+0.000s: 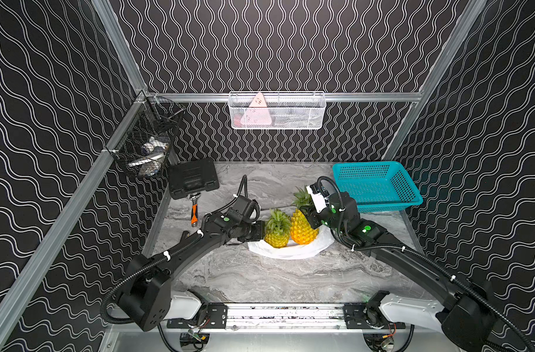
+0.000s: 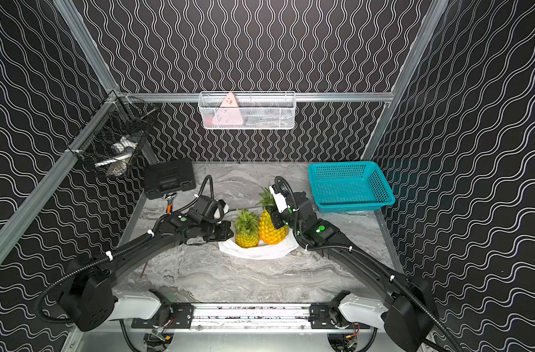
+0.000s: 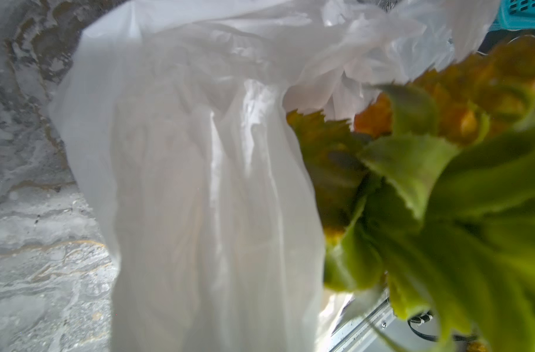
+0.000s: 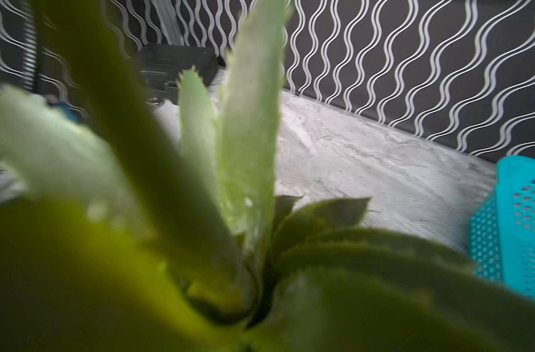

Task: Place the pineapple into a plastic bag & tie a knot
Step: Place the pineapple in the plastic bag.

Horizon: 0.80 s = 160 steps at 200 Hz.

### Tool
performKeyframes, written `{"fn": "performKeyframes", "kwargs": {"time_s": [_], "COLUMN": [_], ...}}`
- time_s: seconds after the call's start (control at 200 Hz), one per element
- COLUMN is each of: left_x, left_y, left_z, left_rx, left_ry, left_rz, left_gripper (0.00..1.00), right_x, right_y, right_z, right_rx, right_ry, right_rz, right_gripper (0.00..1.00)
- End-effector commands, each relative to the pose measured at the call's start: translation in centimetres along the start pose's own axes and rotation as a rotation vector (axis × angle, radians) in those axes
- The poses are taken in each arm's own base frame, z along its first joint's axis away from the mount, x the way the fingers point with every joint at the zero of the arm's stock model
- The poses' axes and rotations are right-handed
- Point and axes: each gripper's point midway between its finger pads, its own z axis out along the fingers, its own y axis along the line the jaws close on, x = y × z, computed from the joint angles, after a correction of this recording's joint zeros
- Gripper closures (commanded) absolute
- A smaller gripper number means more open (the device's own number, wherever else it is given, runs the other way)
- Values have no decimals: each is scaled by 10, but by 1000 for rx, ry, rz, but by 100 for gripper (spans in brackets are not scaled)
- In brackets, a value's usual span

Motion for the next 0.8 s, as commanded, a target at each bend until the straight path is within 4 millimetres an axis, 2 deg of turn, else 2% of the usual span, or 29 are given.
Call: {"fn": "performKeyframes", "kwargs": {"time_s": [0.0, 0.115, 0.205, 0.29, 0.385, 0.465, 0.575, 0.796], "left_x": [3, 4, 5, 6, 10, 10, 9, 5], "left_y": [-1, -2, -3, -4, -2, -1, -2, -4], "left_z": [-3, -6, -7, -7, -6, -7, -9, -10], "left_rx": [14, 17, 20, 28, 23, 20, 22, 20], "left_ry": [3, 0, 2, 8, 19, 14, 11, 6], "left_rz": [-15, -14, -11, -13, -18, -18, -16, -6], "left_gripper": [100, 100, 100, 100, 100, 100, 100, 100], "right_x": [-35, -10, 3, -20, -55, -62, -42, 25], "right_y": [-6, -7, 1, 9, 1, -7, -4, 12], "right_z": [-1, 6, 11, 8, 0, 0, 12, 40], "right_rx": [68, 79, 35, 15, 74, 127, 112, 31], "right_ry": [-177, -114, -121, -175, -231, -266, -232, -108], "right_rz": [2, -1, 6, -1, -17, -30, -19, -19], "right_gripper": [97, 97, 97, 97, 97, 97, 97, 94]}}
